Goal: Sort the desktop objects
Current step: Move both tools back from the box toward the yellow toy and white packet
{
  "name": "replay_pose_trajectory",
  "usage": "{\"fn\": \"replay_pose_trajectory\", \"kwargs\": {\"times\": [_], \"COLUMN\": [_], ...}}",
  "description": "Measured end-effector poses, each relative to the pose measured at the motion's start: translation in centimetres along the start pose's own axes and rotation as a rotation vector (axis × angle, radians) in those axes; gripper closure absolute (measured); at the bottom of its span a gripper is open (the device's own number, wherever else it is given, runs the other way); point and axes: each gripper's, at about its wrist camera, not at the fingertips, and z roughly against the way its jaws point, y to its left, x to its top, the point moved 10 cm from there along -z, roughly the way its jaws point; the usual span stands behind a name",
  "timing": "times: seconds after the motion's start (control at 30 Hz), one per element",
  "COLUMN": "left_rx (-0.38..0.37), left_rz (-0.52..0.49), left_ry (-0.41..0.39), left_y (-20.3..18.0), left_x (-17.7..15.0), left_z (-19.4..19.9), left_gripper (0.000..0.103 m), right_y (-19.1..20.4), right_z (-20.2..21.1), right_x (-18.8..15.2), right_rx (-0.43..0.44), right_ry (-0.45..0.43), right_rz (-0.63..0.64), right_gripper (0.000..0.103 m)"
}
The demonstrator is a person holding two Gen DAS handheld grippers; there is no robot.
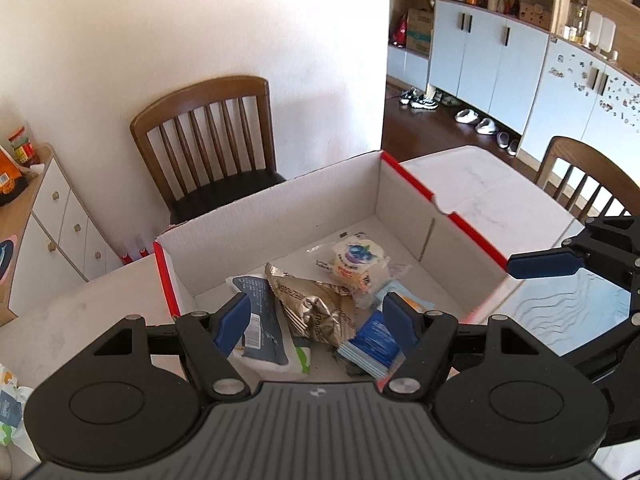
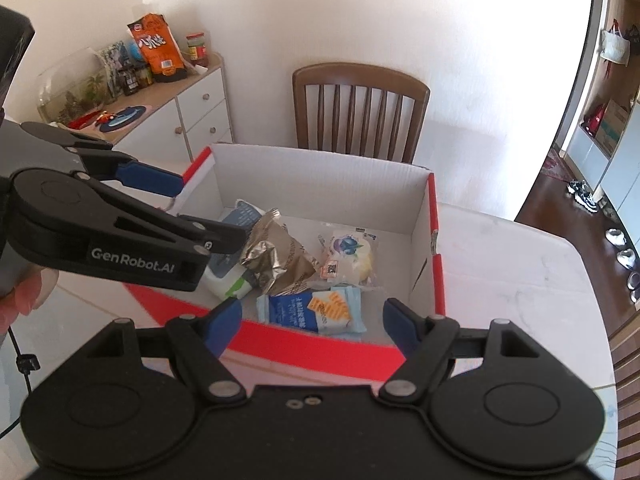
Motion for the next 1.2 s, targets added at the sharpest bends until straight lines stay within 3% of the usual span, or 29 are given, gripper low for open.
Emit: {"fn": "replay_pose_trajectory", "kwargs": {"times": [0.43,0.67,1.2], "left_rx": [-0.065,-0.109,-0.093], "left_rz": [0.003,0.055,0.076], "left_ry": [-0.066,-0.091,-0.165], "left_y": [-2.8,-3.8,-6.4], "left_x": [-2.5,-4.7,-10.0], "left_z": [5.5,7.5,10.4], "left_gripper": [0.031,0.031,0.031], "right_y": [-0.1,-0.5,-1.0], "right_z": [5.5,7.7,9.7], "right_x": [-3.0,-5.6,-14.7], "right_rx": [0.023,0.027,-0.010], "right_ry": [-0.023,-0.021,0.037], "right_rz": [-0.020,-0.052,-0.186], "right_gripper": [0.026,0.026,0.025]}}
